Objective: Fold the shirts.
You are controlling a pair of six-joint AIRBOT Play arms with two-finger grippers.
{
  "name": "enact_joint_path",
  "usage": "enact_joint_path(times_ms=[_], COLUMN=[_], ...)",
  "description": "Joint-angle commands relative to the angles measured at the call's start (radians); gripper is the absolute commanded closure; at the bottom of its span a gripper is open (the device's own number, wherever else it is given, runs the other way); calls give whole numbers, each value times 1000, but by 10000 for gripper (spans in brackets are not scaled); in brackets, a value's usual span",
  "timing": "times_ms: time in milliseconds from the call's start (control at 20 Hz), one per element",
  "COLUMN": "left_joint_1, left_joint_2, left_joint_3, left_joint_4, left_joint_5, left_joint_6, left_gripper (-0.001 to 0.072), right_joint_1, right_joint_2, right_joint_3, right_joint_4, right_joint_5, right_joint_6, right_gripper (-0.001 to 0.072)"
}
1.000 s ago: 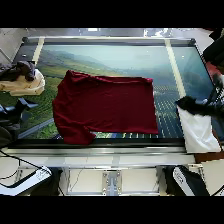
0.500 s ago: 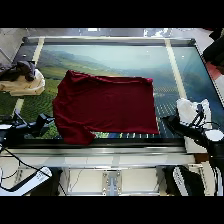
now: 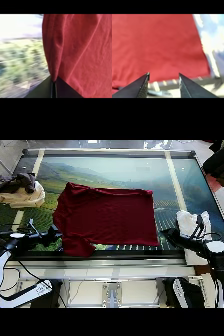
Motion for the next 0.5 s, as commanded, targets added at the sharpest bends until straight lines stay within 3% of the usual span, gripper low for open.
enact_joint_path(times_ms=[0,50,150,450], left_joint_1=[-10,-10,-10,-10], left_joint_2=[-4,-4,-4,-4], left_joint_3=[-1,-1,-1,0], left_joint_4=[-14,-14,-14,-17], left_joint_5=[-22,-23,-32,-37], left_joint_6=[3,3,3,3], left_gripper=[694,695,695,695], right_joint_1=[0,0,0,0], right_joint_2=[0,0,-1,-91], right_joint_3=[-105,-167,-251,-270], right_joint_4=[-72,-26,103,169], right_joint_5=[27,25,-43,-260], right_joint_6=[190,258,262,301], right_gripper=[263,263,264,267])
